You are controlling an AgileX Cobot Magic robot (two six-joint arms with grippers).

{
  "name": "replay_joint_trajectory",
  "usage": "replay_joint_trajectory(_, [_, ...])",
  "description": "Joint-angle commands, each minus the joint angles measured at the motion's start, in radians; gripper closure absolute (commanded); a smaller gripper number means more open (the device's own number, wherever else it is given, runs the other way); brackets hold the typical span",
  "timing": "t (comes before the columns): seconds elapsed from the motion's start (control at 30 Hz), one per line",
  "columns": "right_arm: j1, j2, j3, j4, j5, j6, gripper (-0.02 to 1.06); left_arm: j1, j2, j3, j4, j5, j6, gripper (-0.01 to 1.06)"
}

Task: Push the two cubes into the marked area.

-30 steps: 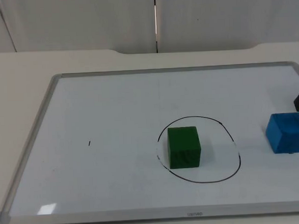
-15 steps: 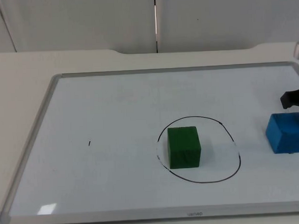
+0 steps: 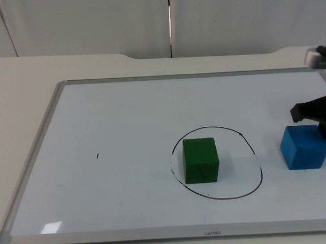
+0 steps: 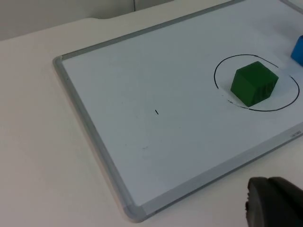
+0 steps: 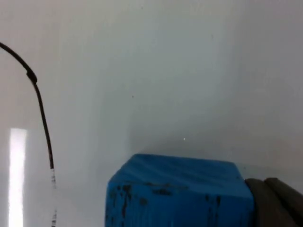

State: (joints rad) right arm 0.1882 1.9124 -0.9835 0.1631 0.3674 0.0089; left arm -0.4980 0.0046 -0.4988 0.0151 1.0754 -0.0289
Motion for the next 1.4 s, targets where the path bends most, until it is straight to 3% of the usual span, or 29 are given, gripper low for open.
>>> replay_joint_trajectory(0.0, [0.005,0.003,0.002,-0.002,0.01,0.001,1.05,0.0,-0.005,0.004,0.005,-0.002,-0.002,1.05])
replay_joint_trajectory(0.63, [0.08,0.003,0.002,0.006,0.025,0.041,1.05,0.0,-0.005,0.004,0.005,-0.002,-0.002,1.05])
replay_joint_trajectory(0.87, [0.08,0.003,0.002,0.004,0.071,0.044,1.05,0.0,-0.005,0.004,0.005,-0.002,-0.002,1.05])
replay_joint_trajectory(1.37, [0.115,0.003,0.002,0.052,0.031,0.057,1.05,0.0,-0.005,0.004,0.005,-0.002,-0.002,1.05])
